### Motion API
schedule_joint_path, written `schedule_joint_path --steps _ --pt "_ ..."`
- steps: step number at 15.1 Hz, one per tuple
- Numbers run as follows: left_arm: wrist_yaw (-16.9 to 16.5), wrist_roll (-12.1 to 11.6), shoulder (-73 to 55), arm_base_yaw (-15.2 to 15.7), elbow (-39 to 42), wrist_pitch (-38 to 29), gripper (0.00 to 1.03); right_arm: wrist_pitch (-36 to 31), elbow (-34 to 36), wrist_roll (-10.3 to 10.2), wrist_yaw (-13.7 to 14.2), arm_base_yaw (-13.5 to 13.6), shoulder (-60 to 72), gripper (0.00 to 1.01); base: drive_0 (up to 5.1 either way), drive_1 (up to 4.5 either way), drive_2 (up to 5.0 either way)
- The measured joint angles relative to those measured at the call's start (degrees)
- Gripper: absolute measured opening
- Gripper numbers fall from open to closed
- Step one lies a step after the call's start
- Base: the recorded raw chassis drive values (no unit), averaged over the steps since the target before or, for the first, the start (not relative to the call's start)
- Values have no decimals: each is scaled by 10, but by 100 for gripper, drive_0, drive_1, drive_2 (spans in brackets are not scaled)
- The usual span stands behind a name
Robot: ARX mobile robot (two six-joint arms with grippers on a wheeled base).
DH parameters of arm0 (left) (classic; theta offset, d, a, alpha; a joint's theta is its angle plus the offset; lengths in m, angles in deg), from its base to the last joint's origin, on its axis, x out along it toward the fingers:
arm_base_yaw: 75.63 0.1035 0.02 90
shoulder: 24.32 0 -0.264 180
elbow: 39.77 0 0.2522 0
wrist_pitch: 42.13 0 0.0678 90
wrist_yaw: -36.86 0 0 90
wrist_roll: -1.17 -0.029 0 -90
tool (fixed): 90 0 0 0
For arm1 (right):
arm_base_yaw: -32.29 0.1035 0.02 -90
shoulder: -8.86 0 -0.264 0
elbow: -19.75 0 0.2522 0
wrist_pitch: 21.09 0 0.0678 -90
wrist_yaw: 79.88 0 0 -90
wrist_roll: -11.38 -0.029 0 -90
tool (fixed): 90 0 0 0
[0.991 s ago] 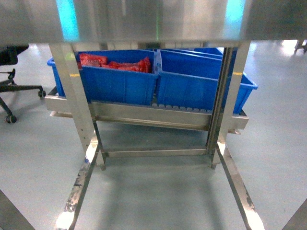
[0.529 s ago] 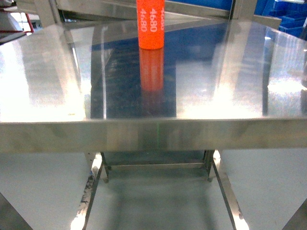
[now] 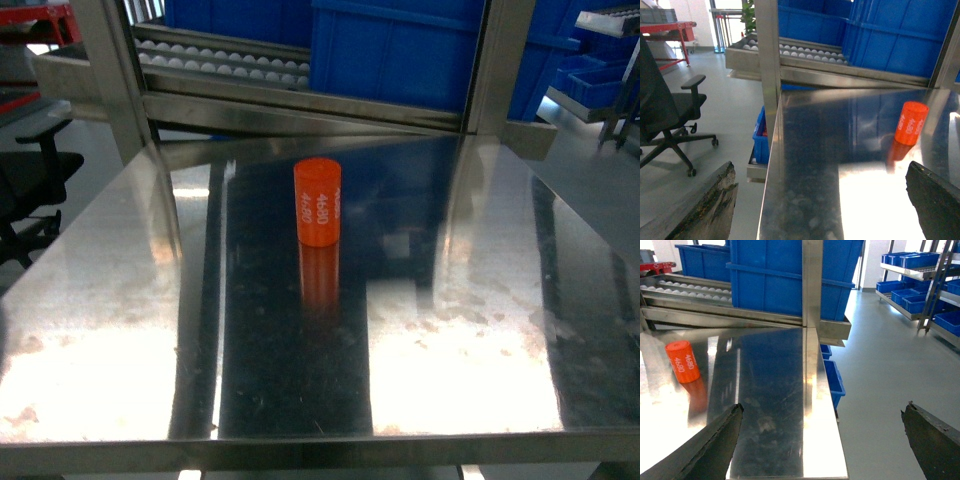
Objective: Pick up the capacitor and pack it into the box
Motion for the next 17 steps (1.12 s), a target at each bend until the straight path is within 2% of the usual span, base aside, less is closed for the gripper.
schedule_joint_path --steps 17 --pt "1 0 0 0 0 1 98 1 0 1 0 0 0 98 0 0 0"
